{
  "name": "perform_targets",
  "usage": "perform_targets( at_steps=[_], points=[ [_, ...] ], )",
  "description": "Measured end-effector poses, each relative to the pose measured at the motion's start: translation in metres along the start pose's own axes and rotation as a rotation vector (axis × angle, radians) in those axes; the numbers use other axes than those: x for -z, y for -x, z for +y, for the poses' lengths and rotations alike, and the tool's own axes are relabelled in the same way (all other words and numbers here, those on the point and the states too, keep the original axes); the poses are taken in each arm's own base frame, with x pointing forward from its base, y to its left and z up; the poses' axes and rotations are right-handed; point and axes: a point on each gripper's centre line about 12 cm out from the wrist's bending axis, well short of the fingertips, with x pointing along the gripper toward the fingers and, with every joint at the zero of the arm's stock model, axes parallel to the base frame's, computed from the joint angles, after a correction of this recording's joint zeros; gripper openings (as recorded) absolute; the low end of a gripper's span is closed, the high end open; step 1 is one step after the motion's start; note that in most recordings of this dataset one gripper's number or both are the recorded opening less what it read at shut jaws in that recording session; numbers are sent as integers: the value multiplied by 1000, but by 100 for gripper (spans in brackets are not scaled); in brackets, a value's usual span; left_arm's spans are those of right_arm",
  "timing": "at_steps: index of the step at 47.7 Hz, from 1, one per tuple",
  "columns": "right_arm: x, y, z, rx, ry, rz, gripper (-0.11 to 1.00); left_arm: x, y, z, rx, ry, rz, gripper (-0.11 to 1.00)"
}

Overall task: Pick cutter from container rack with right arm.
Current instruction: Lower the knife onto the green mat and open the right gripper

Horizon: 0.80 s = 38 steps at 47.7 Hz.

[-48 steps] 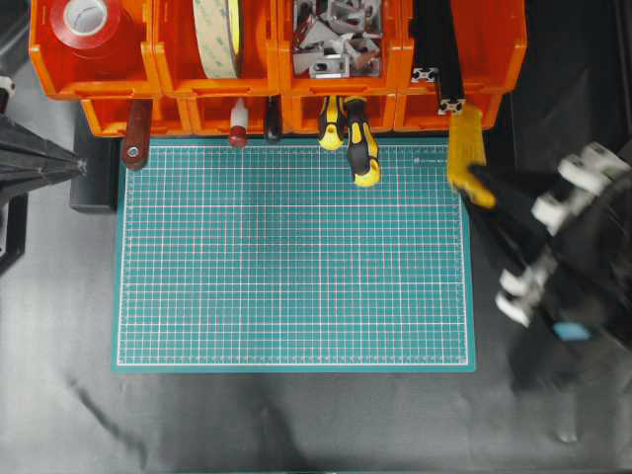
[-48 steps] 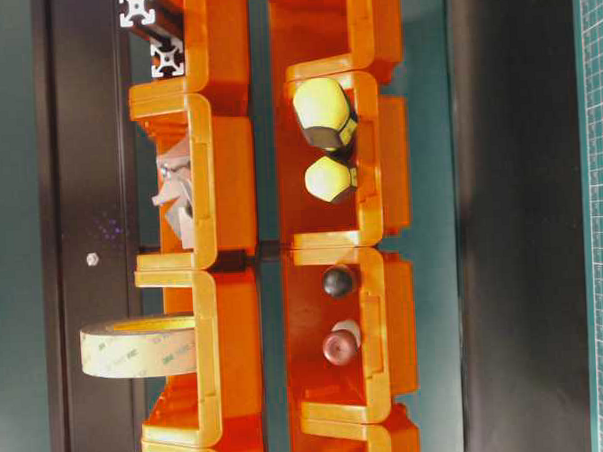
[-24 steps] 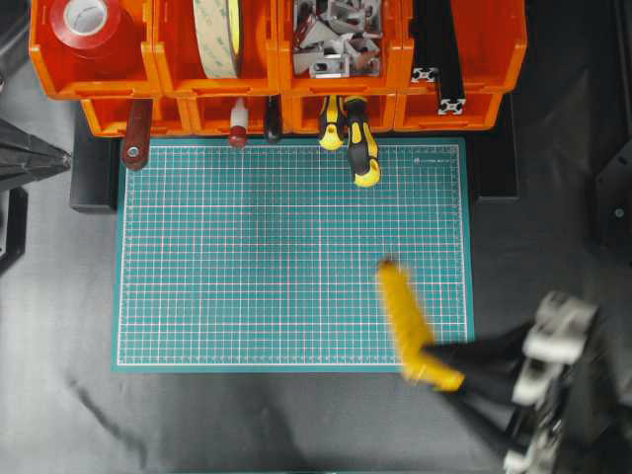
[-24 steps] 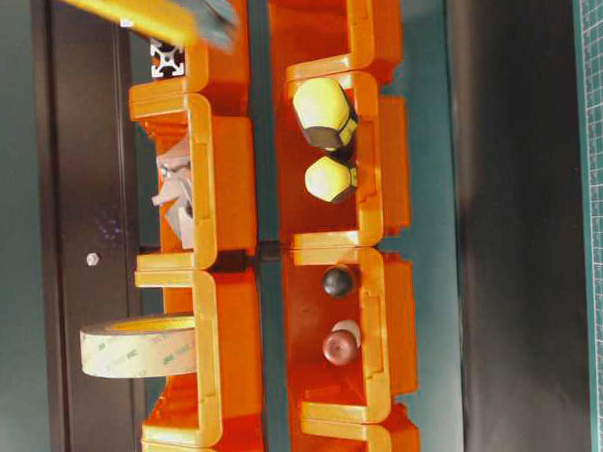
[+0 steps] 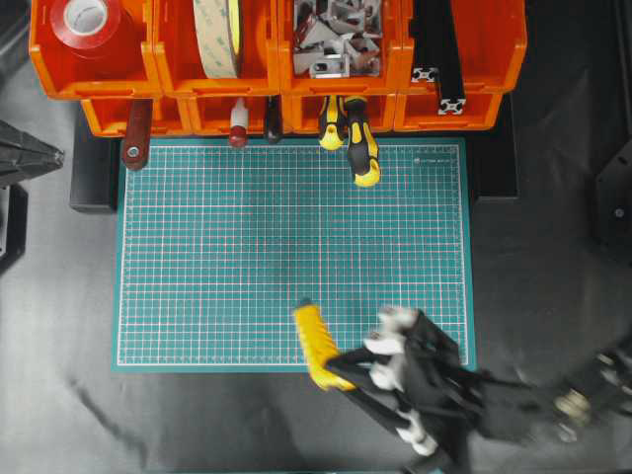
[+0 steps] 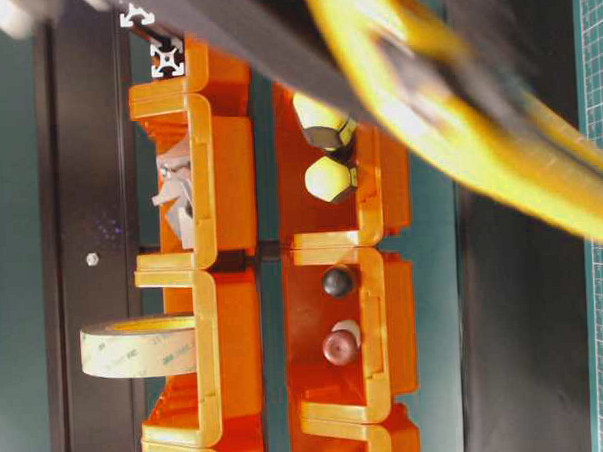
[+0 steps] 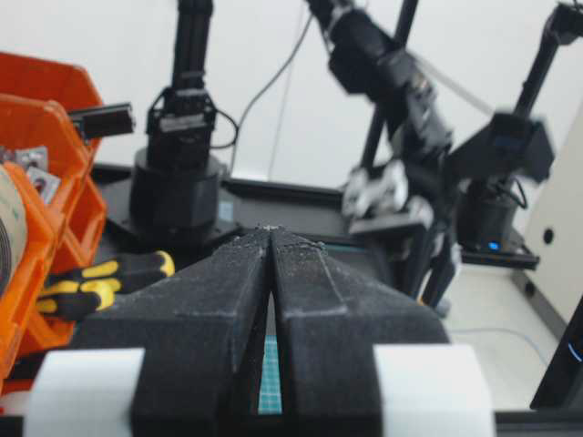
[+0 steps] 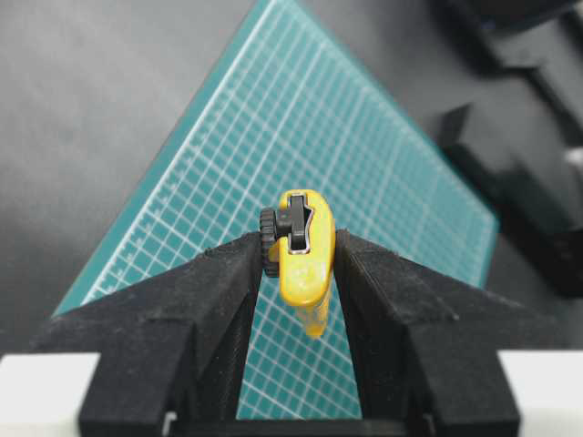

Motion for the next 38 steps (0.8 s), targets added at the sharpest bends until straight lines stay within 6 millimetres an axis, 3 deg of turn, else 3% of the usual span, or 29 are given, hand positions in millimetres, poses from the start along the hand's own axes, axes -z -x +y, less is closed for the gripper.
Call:
perform_targets(
  at_steps=[13,27,38],
  points=[
    [30,-43,-16,-38,-5,28,28,1,-1,0,-1,-2,3,0],
    [62,-62,-14,-58,-4,107,28,1,-1,0,-1,-2,3,0],
    [72,-66,-11,-108,-14,90,28,7,0,4,-28,-1,59,0]
  ],
)
